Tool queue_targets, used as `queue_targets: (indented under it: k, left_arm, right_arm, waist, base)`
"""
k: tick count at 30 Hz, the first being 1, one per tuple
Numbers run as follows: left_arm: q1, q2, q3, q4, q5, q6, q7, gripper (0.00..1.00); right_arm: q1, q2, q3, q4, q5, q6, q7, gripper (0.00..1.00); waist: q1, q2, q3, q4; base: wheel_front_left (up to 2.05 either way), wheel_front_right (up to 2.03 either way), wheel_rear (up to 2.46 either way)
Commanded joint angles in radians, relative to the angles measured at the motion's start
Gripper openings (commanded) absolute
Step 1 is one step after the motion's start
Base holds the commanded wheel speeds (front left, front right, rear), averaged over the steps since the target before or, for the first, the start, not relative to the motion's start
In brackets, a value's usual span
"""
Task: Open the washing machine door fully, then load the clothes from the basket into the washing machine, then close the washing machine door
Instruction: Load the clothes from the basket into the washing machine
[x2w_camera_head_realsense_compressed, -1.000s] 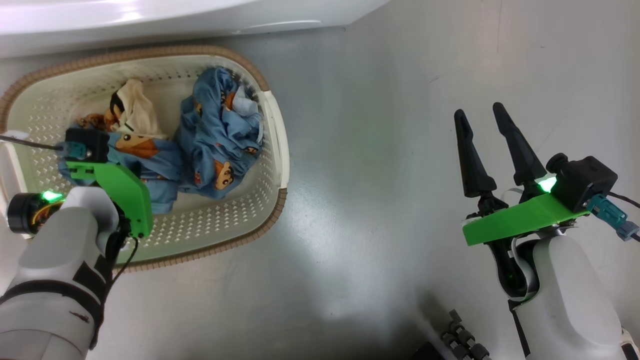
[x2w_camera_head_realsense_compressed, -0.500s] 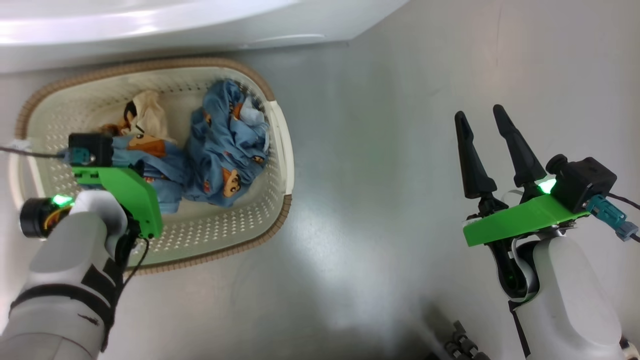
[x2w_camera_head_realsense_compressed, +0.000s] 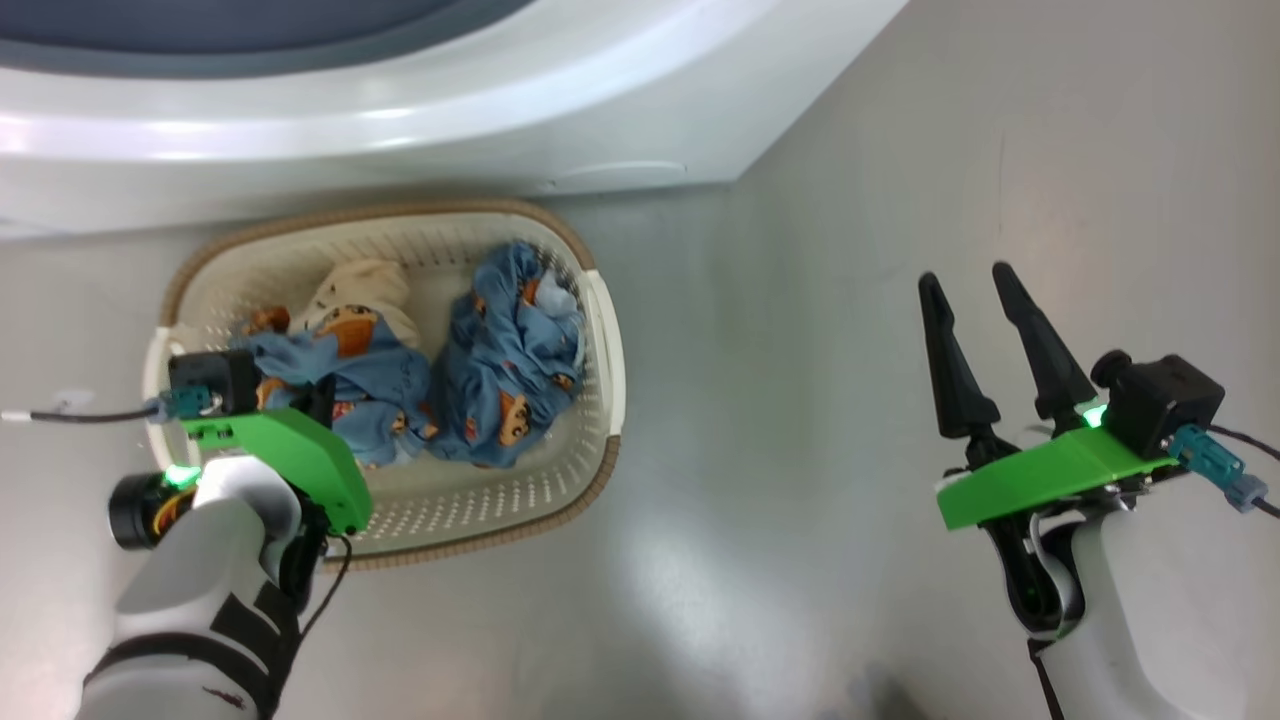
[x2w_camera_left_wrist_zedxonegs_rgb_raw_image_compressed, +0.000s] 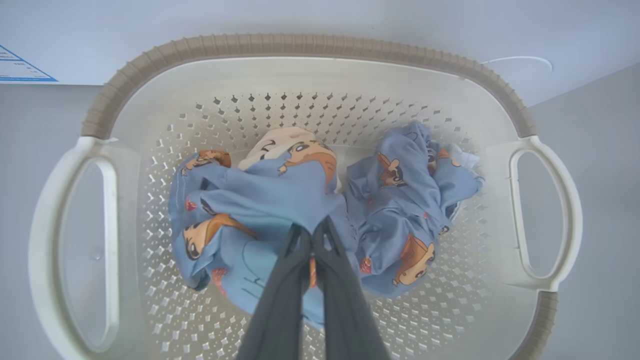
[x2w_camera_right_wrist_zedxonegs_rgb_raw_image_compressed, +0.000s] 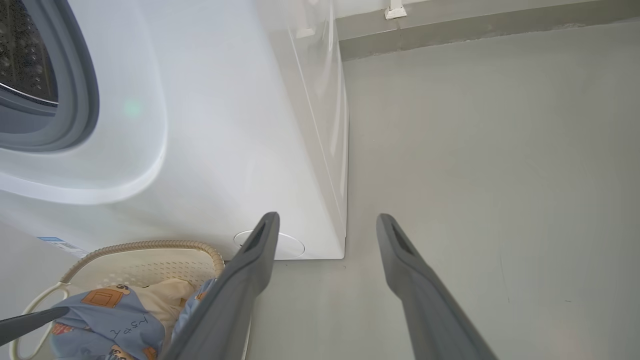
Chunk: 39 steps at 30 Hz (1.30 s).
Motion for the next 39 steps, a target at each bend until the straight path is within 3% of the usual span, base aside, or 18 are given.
queue_targets:
  k: [1,13,21,28,39]
  left_arm:
    - [0.035,0.027,0.024,-0.016,-0.013,-0.002,-0.015,0.00]
    - [0.148,0.070,0.092,-0.260,-0.005,-0.003,-0.023,0.00]
    - [0.287,0.085,0.231,-0.473,0.095,-0.003,-0.023,0.00]
    - [0.409,0.078,0.334,-0.639,0.187,-0.003,-0.023,0.00]
    - [0.609,0.022,0.457,-0.887,0.313,0.001,-0.023,0.00]
  right_arm:
    - [0.047,-0.007,0.013,-0.012,0.001,0.003,-0.007,1.00]
    - [0.115,-0.027,-0.013,0.000,0.002,0.003,-0.007,1.00]
    - [0.164,-0.038,-0.034,0.009,-0.003,0.003,-0.007,1.00]
    - [0.211,-0.050,-0.049,0.016,-0.004,0.003,-0.007,1.00]
    - [0.300,-0.072,-0.065,0.023,-0.003,0.003,-0.007,1.00]
  waist:
    - [0.0000,0.0000,-0.064,0.025]
    - [0.0000,0.0000,-0.187,0.049]
    - [0.0000,0.0000,-0.270,0.058]
    - [0.0000,0.0000,-0.337,0.061]
    - [0.0000,0.0000,-0.441,0.070]
  base:
    - [0.00,0.00,0.00]
    - [0.00,0.00,0.00]
    - [0.00,0.00,0.00]
    - [0.00,0.00,0.00]
    - [0.00,0.00,0.00]
